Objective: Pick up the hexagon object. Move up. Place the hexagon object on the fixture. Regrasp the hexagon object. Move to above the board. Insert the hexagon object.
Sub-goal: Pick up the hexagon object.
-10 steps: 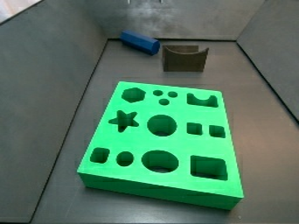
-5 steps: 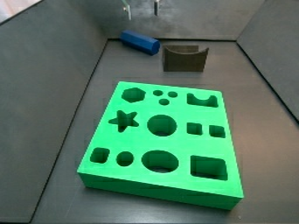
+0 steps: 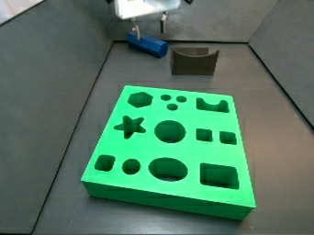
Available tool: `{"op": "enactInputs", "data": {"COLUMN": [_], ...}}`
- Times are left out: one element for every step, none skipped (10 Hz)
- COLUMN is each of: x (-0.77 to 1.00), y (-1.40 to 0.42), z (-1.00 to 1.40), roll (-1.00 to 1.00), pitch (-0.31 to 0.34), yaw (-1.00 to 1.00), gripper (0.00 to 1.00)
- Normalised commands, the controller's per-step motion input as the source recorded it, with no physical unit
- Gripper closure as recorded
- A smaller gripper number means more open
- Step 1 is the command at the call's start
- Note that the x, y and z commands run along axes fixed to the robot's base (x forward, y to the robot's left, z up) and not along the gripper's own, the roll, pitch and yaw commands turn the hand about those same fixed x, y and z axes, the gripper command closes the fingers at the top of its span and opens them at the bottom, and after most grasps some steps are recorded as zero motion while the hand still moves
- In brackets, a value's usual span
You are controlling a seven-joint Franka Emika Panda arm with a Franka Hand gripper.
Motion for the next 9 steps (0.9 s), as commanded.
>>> {"op": "enactInputs", "data": {"x": [0.00, 0.00, 0.00, 0.00, 0.00, 0.00, 0.00, 0.00, 0.00], "y": [0.00, 0.02, 0.00, 0.00, 0.00, 0.00, 0.00, 0.00, 0.00], "z": [-0.83, -0.83, -0.80, -0.79, -0.69, 0.00, 0.00, 0.00, 0.00], "roll": [0.00, 0.00, 0.00, 0.00, 0.00, 0.00, 0.00, 0.00, 0.00], "pitch": [-0.197, -0.199, -0.210, -0.219, -0.266, -0.023, -0.010, 0.000, 0.000], "yaw": [0.31, 0.34, 0.33, 0.30, 0.25, 0.00, 0.00, 0.00, 0.00], "gripper": [0.00, 0.00, 0.00, 0.00, 0.00, 0.00, 0.00, 0.00, 1.00]}}
